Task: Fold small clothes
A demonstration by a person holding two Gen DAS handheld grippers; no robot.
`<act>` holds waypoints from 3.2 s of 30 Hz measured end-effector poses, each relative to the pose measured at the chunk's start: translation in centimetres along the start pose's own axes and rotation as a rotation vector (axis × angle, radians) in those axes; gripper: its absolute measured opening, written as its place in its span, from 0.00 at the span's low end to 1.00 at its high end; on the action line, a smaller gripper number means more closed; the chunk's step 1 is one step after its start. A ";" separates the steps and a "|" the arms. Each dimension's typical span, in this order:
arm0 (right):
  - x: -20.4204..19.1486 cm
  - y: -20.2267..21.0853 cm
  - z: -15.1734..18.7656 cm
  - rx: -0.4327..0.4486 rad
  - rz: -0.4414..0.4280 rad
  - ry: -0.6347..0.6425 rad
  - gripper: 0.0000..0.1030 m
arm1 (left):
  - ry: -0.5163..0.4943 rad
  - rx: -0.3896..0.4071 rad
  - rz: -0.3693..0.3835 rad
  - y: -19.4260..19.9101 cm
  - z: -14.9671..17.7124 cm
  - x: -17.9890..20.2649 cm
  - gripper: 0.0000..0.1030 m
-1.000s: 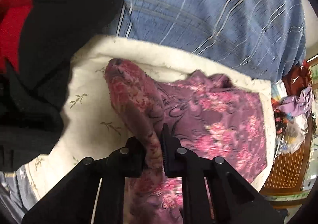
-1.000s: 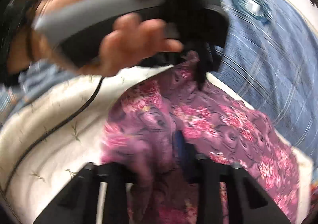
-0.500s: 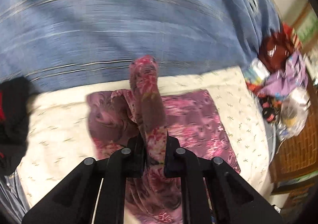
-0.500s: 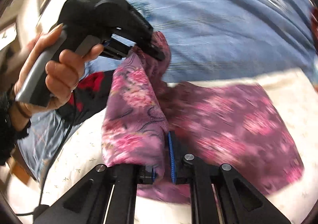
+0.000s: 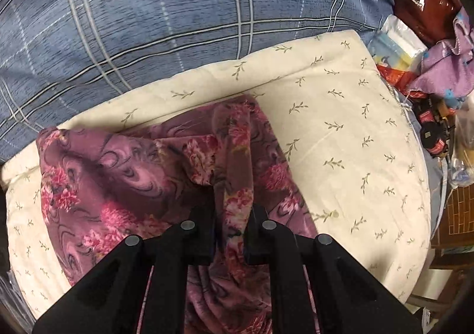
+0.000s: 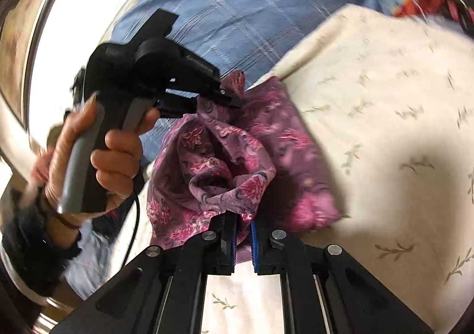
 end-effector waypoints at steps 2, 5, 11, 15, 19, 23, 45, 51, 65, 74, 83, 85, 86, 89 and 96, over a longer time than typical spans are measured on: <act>0.5 0.6 -0.1 0.008 -0.030 -0.042 0.07 | -0.002 0.001 -0.012 0.0 -0.3 0.5 0.10; 0.6 1.5 -0.4 0.037 -0.064 -0.071 0.07 | -0.012 0.025 -0.011 0.5 -0.7 1.1 0.10; 3.1 2.5 -0.4 0.054 -0.078 -0.179 0.06 | -0.042 0.029 -0.002 -0.7 -1.8 3.4 0.14; 5.1 1.0 0.3 -0.012 -0.051 -0.282 0.09 | -0.034 -0.007 0.002 -2.0 -1.7 3.8 0.29; 4.2 1.6 0.3 0.003 -0.004 -0.247 0.15 | 0.026 0.014 0.074 1.2 -1.8 1.8 0.40; 3.2 5.0 -0.8 0.147 0.057 -0.213 0.36 | 0.140 0.145 0.071 6.6 -1.1 -4.2 0.78; -3.2 -13.0 -12.6 -0.176 0.078 0.167 0.11 | 0.490 0.099 0.210 -0.5 6.4 -17.7 0.79; 2.0 -9.0 -13.5 -0.154 0.048 -0.012 0.25 | 0.518 0.140 0.302 1.4 8.3 -17.9 0.74; 1.0 -5.2 -8.5 -0.164 0.035 0.073 0.32 | 0.465 0.159 0.301 4.1 15.5 -14.5 0.74; 1.2 -2.9 -3.6 -0.270 0.068 0.160 0.12 | 0.442 0.081 0.468 3.7 21.2 -11.3 0.72; 3.3 -0.6 -0.9 -0.240 0.123 0.142 0.14 | 0.354 0.060 0.302 5.0 23.1 -10.8 0.50; 3.5 0.6 -1.7 -0.227 0.122 0.085 0.25 | 0.349 0.067 0.304 5.9 23.8 -11.1 0.50; 3.2 1.5 -2.3 -0.199 0.113 0.078 0.25 | 0.347 0.094 0.322 6.7 24.0 -11.2 0.50; 0.8 2.7 -4.0 -0.118 0.039 0.122 0.29 | 0.358 0.162 0.370 8.1 23.8 -11.1 0.50; -1.1 -3.9 -3.6 -0.180 0.124 0.248 0.24 | 0.276 0.108 0.311 5.5 21.6 -8.1 0.51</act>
Point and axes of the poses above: each gripper's, at about its wrist camera, not at the fingertips, and y roughly against the way its jaws point, x to its right, z to its underside, the point moved 4 cm from there along -y, roughly the way its jaws point, and after that the axes turned 4 degrees about -y, right-handed, at the moved point
